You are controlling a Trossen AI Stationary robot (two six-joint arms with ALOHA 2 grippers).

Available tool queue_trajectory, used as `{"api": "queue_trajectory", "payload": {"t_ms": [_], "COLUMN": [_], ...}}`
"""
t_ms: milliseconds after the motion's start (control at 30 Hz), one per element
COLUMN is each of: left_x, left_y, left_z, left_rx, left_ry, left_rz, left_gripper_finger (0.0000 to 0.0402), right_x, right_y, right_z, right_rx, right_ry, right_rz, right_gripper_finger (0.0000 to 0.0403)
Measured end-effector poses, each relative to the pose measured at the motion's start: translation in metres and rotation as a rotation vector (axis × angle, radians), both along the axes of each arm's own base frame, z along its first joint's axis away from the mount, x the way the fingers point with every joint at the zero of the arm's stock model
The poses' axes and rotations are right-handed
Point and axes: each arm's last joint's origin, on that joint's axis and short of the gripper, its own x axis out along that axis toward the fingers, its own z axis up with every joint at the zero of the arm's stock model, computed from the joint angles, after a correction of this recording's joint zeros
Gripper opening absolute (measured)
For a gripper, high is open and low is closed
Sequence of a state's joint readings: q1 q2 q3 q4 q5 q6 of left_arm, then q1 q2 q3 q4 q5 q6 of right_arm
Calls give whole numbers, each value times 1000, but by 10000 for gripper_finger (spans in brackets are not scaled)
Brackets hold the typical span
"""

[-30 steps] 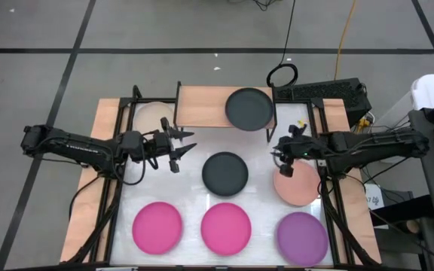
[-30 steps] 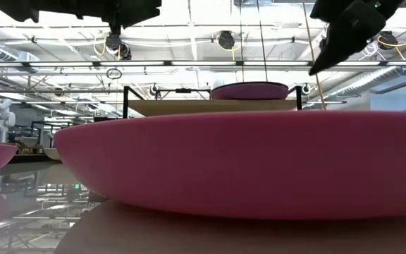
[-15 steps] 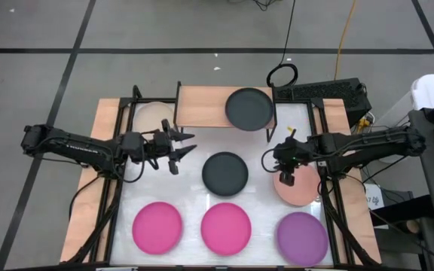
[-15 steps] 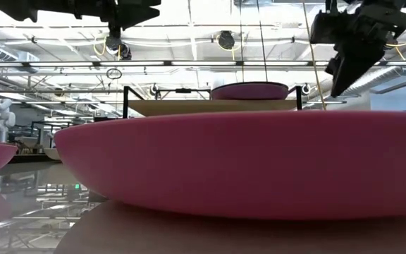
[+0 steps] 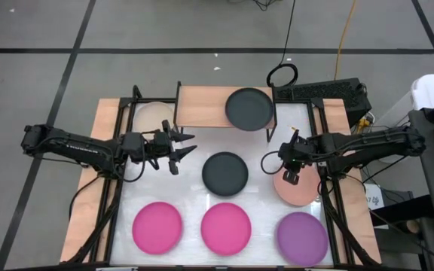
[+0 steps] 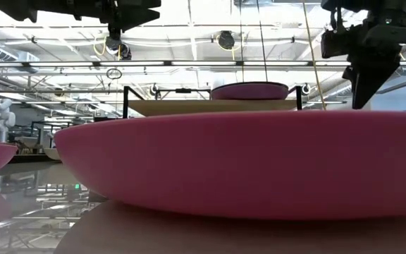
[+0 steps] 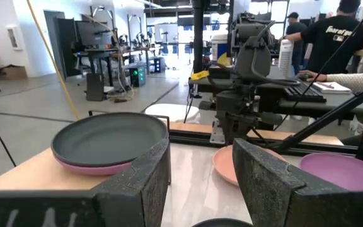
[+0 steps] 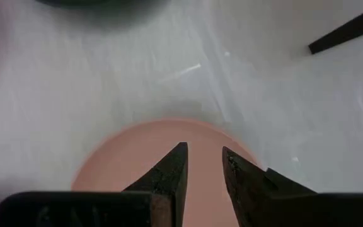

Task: Place and stack plates onto a shelf
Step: Stack the light orange plate on top of the black plate on the shelf

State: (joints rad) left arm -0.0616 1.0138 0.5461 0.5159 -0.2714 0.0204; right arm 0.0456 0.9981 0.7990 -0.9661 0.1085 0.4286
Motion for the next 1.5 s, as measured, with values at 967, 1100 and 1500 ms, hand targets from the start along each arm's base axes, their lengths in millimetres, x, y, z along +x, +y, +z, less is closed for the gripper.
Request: {"api": "queue_trajectory", "payload": {"t_ms": [967,1100,1500], "left_x": [0,0,0], "left_y": [-3,-3,-3], "left_z": [-2,-1,-1], "left_rx": [-27,-27,-27], "left_ry": [12,10,11], "left_rz": [-13,-13,-13], "left_gripper_finger": [179,179,179], "right_x": [-16,-14,-9], "right_y": [-12,-19,-33], "right_z": [-66,-68,-75], "right_rx": [47,15,-14], "right_ry": [87,96,111], "right_rz": [-196,-207,-316], "right_gripper_finger": [183,183,183]}}
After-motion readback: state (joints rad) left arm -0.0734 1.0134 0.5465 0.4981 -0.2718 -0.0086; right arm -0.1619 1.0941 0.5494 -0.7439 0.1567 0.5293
